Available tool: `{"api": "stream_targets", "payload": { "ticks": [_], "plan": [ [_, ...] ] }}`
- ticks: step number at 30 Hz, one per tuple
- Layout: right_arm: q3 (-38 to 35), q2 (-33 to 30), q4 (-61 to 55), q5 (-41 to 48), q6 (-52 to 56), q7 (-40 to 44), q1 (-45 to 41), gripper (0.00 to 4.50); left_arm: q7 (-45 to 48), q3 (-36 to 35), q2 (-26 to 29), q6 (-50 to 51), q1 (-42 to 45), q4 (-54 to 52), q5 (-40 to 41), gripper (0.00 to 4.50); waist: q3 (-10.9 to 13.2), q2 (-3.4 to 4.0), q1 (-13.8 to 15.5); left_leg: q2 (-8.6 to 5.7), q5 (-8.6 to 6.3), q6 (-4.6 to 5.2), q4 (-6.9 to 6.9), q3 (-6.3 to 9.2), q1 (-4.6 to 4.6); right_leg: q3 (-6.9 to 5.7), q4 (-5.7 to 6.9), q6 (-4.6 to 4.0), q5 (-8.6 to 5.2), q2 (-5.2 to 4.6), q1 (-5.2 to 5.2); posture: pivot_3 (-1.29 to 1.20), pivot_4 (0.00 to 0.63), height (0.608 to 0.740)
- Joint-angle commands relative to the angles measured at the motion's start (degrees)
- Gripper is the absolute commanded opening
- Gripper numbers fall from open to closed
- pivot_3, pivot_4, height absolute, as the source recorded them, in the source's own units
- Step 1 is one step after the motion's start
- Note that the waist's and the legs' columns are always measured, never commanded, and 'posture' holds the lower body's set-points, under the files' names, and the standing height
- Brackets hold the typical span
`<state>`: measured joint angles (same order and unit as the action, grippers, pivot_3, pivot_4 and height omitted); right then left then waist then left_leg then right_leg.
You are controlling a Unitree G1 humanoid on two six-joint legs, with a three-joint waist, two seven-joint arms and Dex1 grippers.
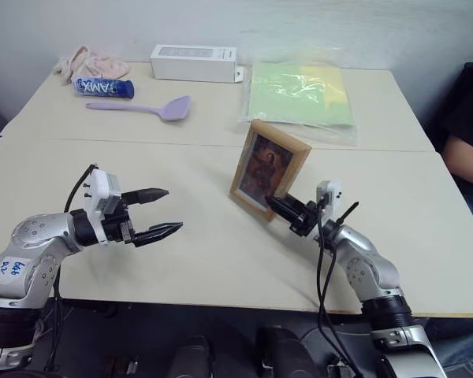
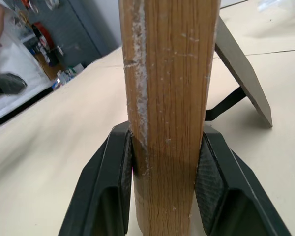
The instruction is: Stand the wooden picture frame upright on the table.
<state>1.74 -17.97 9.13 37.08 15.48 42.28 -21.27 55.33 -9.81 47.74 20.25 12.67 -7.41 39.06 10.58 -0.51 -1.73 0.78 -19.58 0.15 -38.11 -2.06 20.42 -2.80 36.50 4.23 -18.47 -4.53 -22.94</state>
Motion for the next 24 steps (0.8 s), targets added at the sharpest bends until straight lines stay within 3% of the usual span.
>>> {"api": "stream_targets", "payload": {
  "ticks": [1,11,15,19,24],
  "plan": [
    [-0.2,-1.2,1.2,-5.2,-3.7,1.8,0.8,1.25,0.2,-2.5,-0.3,-0.4,0.0,-1.0,-0.5,4.5,0.0,-0.01,0.0,0.0,0.0,0.0,0.0,0.0,0.0,0.0,0.0,0.0,0.0,0.0,0.0,0.0,0.15,0.74],
    [-1.1,-3.4,-3.6,-8.4,-6.0,7.4,2.1,4.47,0.5,-5.5,-0.7,-3.1,-3.4,2.1,-4.2,4.5,0.0,0.02,0.0,0.01,0.0,-0.03,0.06,0.0,0.05,-0.02,0.04,0.0,0.0,0.02,-0.06,0.0,0.15,0.74],
    [-3.9,-10.0,-10.3,-8.4,-9.0,13.4,7.9,4.47,1.9,-7.5,0.1,-9.8,-9.5,5.0,-9.6,4.5,0.0,0.03,0.2,0.0,-0.05,0.03,0.08,-0.01,0.09,-0.02,-0.03,0.0,0.0,0.01,-0.06,0.0,0.15,0.74],
    [-7.7,-17.3,-11.7,-14.0,-23.8,19.2,13.2,4.47,0.8,-9.0,1.6,-18.9,-15.5,8.8,-17.7,4.5,0.0,0.02,0.2,-0.01,-0.11,0.1,0.08,-0.03,0.13,-0.03,-0.32,0.02,0.01,0.0,-0.05,0.0,0.15,0.74],
    [-11.7,-22.6,-4.7,-23.7,-44.6,19.3,19.8,4.47,-0.7,-11.3,-0.7,-21.3,-16.7,9.9,-17.0,4.5,0.0,0.02,0.3,0.01,-0.14,0.1,0.11,0.0,-0.1,-0.07,-0.46,0.04,0.02,0.0,0.24,0.0,0.15,0.74]
  ]
}}
